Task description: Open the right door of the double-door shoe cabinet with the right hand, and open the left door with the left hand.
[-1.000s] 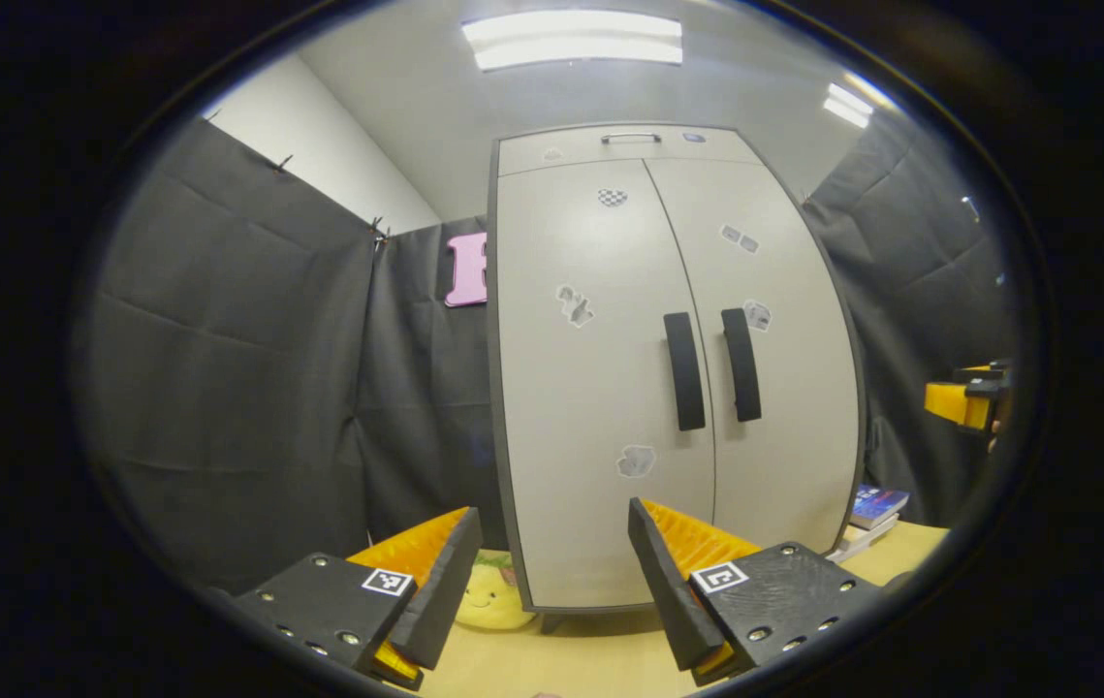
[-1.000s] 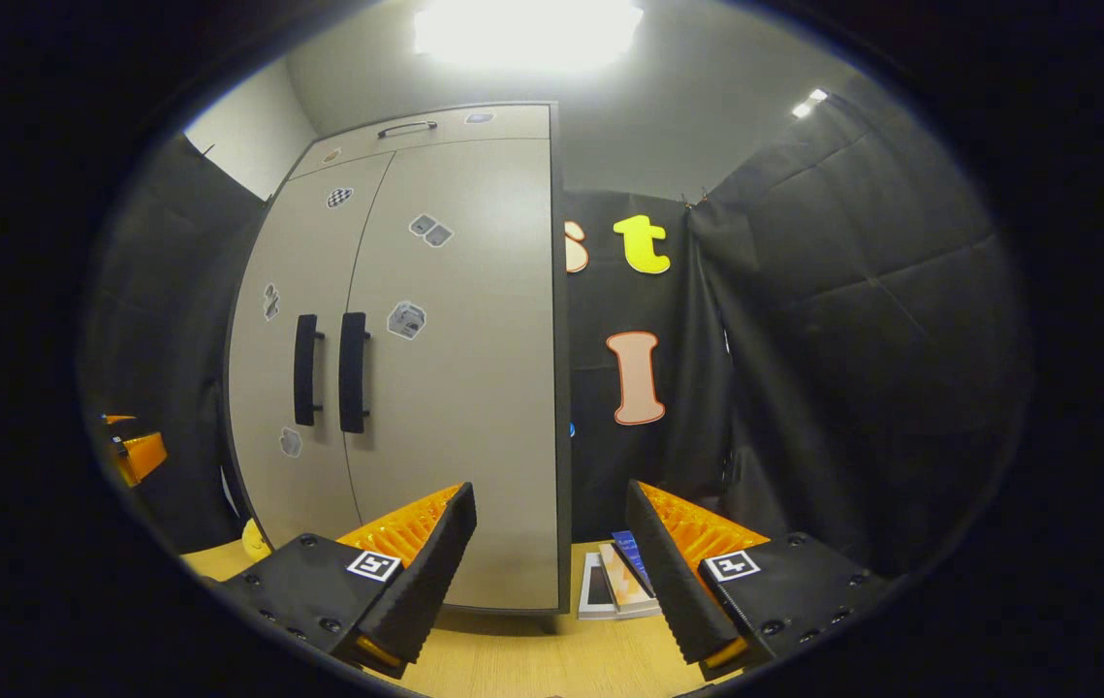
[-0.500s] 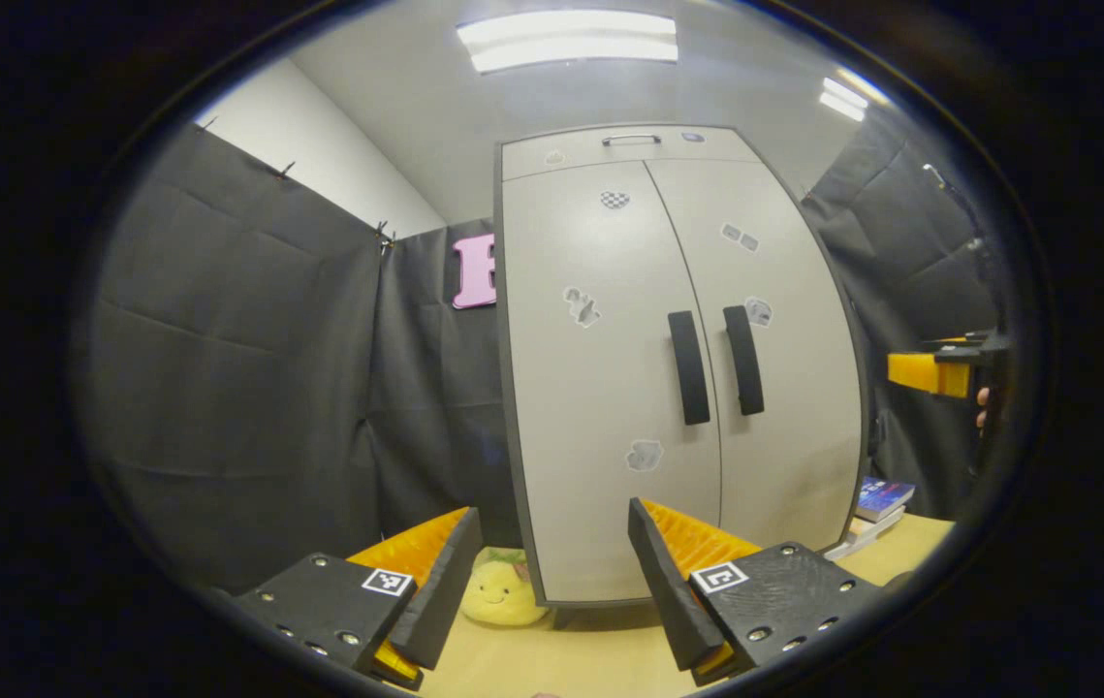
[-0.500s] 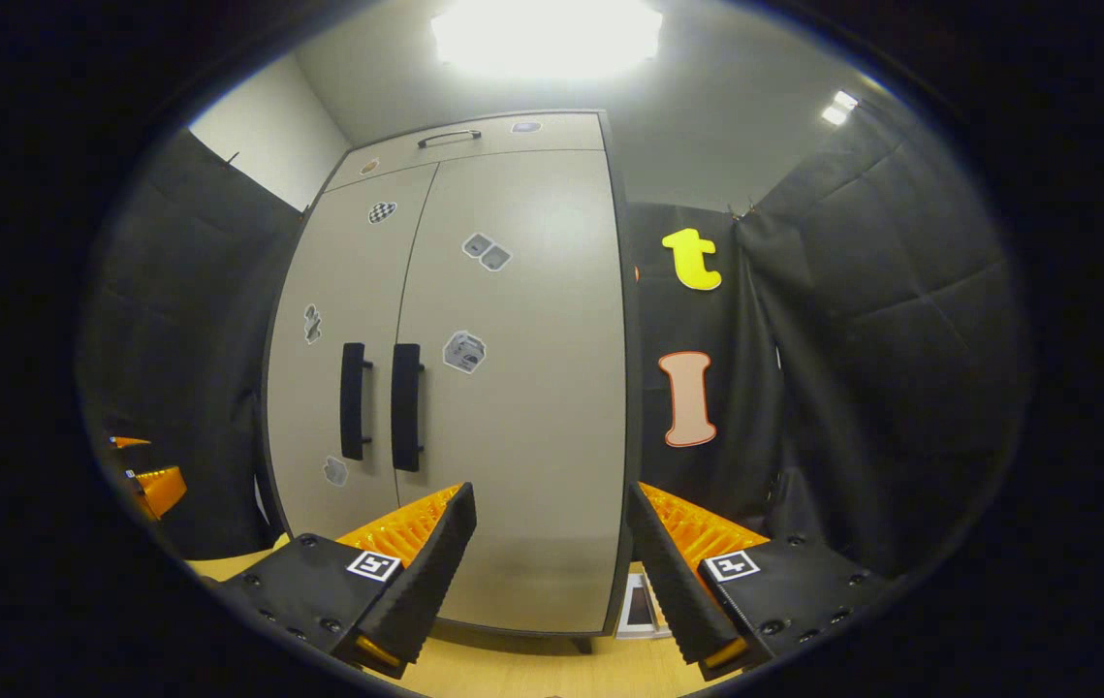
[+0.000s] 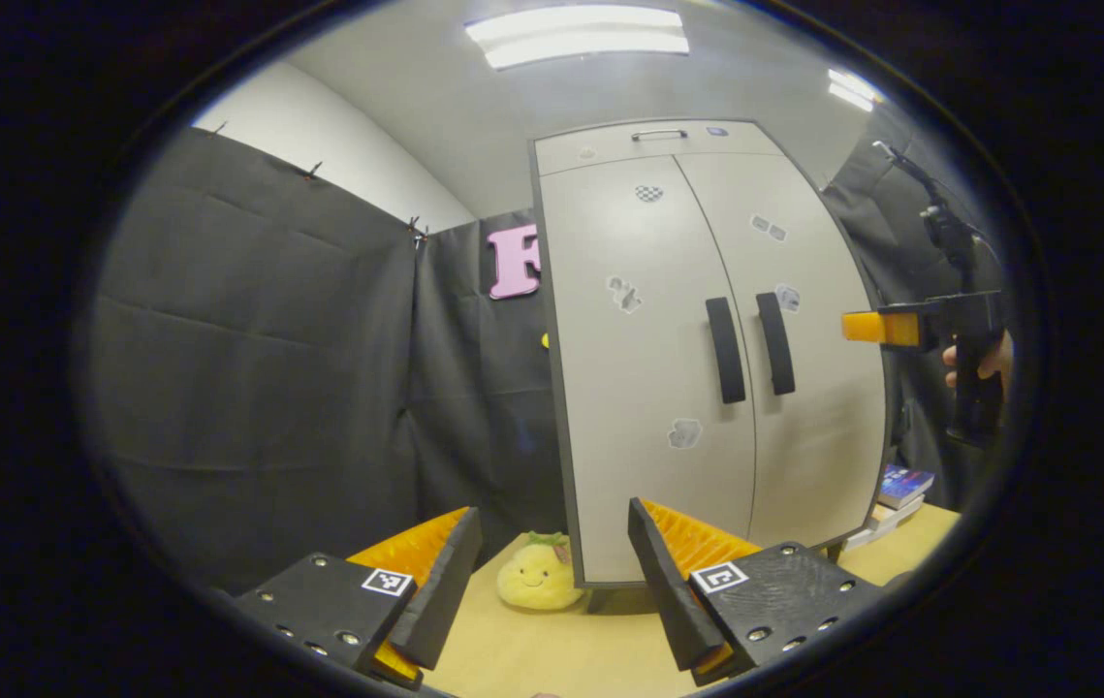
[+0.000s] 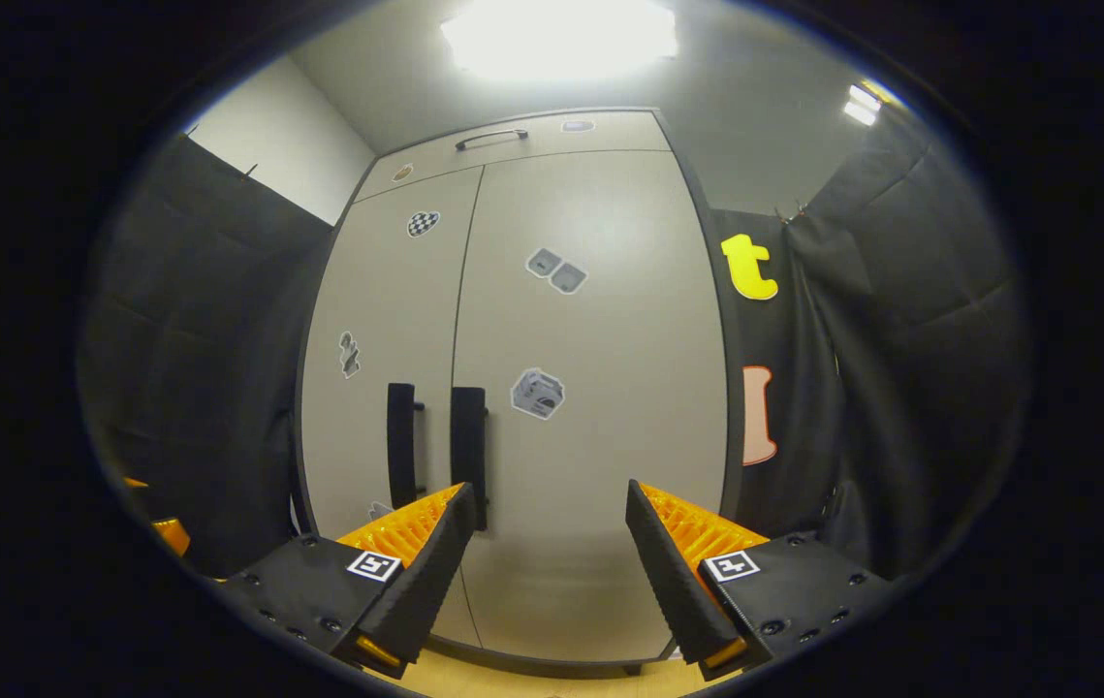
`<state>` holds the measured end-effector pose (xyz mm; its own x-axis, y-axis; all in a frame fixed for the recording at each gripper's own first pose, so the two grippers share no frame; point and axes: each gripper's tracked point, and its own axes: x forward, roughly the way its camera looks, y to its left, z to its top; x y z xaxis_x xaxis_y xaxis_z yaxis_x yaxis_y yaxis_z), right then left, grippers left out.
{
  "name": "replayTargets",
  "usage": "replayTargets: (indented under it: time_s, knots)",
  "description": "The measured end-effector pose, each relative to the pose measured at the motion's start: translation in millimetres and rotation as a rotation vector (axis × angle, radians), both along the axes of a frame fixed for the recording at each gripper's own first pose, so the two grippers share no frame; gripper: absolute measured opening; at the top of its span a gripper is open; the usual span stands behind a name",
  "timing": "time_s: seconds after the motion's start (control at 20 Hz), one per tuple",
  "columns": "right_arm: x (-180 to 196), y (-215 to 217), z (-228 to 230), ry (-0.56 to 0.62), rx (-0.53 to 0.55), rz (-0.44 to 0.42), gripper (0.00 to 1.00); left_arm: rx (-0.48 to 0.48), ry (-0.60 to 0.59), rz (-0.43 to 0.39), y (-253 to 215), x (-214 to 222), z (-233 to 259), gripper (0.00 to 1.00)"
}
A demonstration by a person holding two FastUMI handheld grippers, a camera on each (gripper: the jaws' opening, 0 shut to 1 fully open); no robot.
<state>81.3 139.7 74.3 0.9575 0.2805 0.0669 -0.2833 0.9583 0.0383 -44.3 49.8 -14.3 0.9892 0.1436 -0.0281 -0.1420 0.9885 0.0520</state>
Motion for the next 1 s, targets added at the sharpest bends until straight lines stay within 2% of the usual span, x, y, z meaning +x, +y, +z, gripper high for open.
replayTargets:
  time_s: [0.3, 0.7, 0.95, 1.0]
  knots:
    - [27, 36, 0, 0.029, -0.003, 0.032, 0.98, -0.009, 0.012, 0.077, 30, -14, -6, 0.88]
    - [58, 70, -12, 0.075, -0.009, 0.033, 0.98, -0.027, 0.046, 0.166, 60, -25, -19, 0.88]
    - [74, 80, -8, 0.085, -0.024, -0.007, 0.95, -0.026, 0.056, 0.2, 77, -42, -23, 0.89]
    - [76, 82, -8, 0.092, -0.024, -0.013, 0.93, -0.031, 0.059, 0.203, 79, -42, -24, 0.89]
